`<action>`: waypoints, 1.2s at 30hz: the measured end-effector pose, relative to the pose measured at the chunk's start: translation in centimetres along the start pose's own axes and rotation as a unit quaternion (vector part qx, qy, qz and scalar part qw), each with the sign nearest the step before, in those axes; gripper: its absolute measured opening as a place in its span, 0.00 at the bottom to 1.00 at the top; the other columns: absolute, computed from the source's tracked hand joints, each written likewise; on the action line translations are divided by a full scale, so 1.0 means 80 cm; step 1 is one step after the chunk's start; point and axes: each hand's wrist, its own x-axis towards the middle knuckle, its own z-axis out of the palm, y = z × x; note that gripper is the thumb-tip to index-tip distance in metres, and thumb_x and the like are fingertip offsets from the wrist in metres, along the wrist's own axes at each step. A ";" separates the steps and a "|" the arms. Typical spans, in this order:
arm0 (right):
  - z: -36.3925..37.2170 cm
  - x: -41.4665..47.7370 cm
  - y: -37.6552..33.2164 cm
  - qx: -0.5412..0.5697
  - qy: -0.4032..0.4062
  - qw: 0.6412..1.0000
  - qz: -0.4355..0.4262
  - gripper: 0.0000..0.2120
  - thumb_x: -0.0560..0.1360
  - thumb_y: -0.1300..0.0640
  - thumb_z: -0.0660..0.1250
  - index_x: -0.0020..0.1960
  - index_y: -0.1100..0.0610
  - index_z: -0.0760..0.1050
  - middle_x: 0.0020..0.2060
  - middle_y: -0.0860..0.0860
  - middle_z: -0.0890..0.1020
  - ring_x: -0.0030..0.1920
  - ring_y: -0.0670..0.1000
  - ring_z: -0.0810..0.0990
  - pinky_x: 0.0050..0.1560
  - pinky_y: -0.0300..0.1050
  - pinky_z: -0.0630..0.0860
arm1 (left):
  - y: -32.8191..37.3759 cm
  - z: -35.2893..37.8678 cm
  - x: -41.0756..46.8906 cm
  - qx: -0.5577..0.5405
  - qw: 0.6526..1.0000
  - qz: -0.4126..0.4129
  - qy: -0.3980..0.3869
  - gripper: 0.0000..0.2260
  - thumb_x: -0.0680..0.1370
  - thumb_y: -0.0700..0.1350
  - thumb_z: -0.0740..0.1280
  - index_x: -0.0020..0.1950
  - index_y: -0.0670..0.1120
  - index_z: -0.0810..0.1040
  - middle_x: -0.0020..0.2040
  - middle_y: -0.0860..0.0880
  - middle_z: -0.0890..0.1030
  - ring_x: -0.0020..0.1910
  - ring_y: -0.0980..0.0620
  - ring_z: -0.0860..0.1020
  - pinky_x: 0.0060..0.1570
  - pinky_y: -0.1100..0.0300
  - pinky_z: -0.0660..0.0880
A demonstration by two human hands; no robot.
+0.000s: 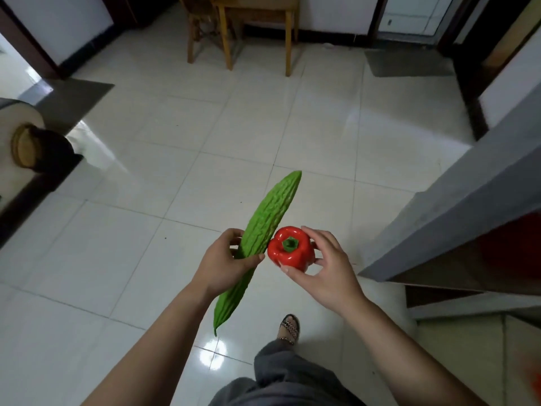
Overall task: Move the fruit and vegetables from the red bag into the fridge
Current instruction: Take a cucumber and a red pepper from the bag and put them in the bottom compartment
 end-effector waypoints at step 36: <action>-0.179 0.364 0.038 -0.042 0.469 0.860 0.198 0.34 0.65 0.47 0.76 0.67 0.51 0.67 0.59 0.44 0.71 0.59 0.45 0.73 0.59 0.45 0.75 | 0.398 0.174 0.522 0.234 0.813 0.395 -0.358 0.22 0.69 0.53 0.73 0.60 0.50 0.73 0.50 0.55 0.75 0.42 0.57 0.75 0.38 0.67 0.69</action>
